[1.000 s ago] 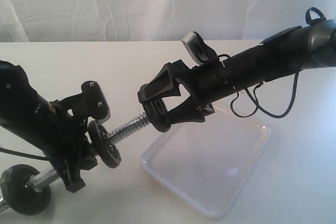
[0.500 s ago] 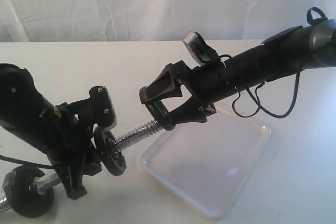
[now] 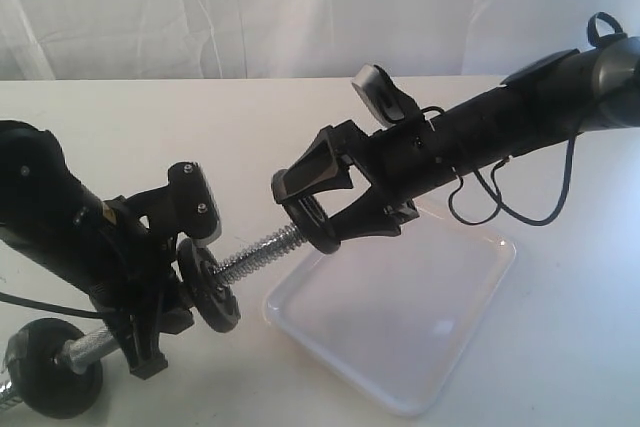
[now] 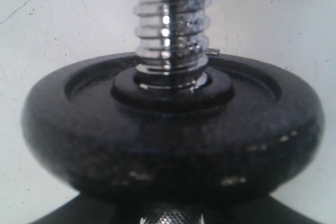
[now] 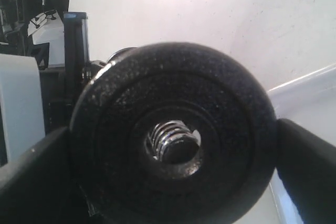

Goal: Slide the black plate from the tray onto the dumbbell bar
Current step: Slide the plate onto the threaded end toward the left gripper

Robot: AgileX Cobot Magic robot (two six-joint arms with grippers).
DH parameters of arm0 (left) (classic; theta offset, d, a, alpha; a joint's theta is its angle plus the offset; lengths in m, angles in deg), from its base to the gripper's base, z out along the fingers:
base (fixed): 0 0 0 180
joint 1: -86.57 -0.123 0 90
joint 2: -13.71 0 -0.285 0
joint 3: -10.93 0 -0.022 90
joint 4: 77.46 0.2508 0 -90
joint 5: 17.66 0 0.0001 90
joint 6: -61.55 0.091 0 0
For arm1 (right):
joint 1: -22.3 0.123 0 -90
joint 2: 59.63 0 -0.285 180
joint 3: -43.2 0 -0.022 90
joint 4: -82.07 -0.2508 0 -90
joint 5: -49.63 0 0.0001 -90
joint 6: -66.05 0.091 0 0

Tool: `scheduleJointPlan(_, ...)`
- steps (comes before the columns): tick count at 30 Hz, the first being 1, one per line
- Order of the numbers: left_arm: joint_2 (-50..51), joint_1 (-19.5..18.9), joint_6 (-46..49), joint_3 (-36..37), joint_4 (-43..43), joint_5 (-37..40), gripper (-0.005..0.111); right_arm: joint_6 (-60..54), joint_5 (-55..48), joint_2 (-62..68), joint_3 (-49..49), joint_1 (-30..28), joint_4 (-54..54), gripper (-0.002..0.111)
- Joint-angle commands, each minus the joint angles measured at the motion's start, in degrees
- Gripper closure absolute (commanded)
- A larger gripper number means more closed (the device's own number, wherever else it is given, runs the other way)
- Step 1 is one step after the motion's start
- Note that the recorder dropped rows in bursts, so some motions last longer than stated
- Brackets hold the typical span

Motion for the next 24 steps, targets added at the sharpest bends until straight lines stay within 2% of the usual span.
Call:
scheduleJointPlan(1,-2.39,0.34,-2.37,-1.23,-2.41,-2.87,0.107,1.13,-2.45,-0.85,0.04,-0.49,-2.42,0.108)
scheduleJointPlan(17,-2.39,0.34,-2.34,-1.23,-2.41,-4.57,0.107,1.50,-2.45,-0.85,-0.97,-0.14,-2.87,0.108)
scheduleJointPlan(24,-2.39,0.34,-2.72,-1.23,-2.41,-5.23,0.107,1.50,-2.45,-0.85,-0.97,2.65,-2.85,0.108)
